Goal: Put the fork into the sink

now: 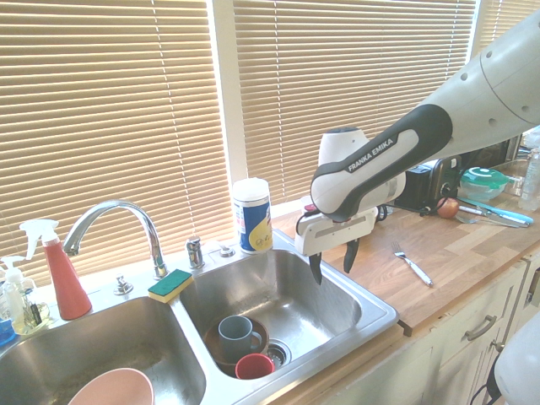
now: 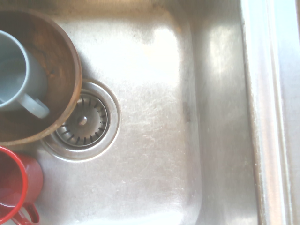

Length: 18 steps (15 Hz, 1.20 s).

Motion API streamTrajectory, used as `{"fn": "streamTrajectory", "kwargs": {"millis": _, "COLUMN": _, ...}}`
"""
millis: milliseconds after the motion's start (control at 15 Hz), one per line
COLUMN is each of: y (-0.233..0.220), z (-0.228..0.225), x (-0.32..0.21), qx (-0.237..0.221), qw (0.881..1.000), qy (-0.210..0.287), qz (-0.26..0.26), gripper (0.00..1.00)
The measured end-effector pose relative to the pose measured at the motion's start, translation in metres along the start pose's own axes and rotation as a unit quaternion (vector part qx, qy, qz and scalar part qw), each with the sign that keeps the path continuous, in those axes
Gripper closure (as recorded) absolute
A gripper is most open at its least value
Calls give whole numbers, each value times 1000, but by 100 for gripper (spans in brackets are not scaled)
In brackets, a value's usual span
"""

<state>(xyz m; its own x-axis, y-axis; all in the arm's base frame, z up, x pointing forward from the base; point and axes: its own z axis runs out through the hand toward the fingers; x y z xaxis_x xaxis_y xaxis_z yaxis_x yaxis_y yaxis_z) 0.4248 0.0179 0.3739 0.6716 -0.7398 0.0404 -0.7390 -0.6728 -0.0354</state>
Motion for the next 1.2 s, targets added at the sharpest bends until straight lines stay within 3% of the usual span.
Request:
{"fn": "streamTrajectory", "kwargs": {"millis": 467, "y": 19, "z": -13, "x": 27, "qx": 3, "qw": 1000, "qy": 0, "qz": 24, "gripper": 0}}
{"fn": "streamTrajectory", "kwargs": {"millis": 733, "y": 71, "z": -22, "x": 77, "qx": -8, "qw": 999, "qy": -4, "qz": 34, "gripper": 0}}
{"fn": "streamTrajectory", "kwargs": {"millis": 1200, "y": 159, "z": 1, "x": 135, "qx": -26, "qw": 997, "qy": -2, "qz": 78, "gripper": 0}}
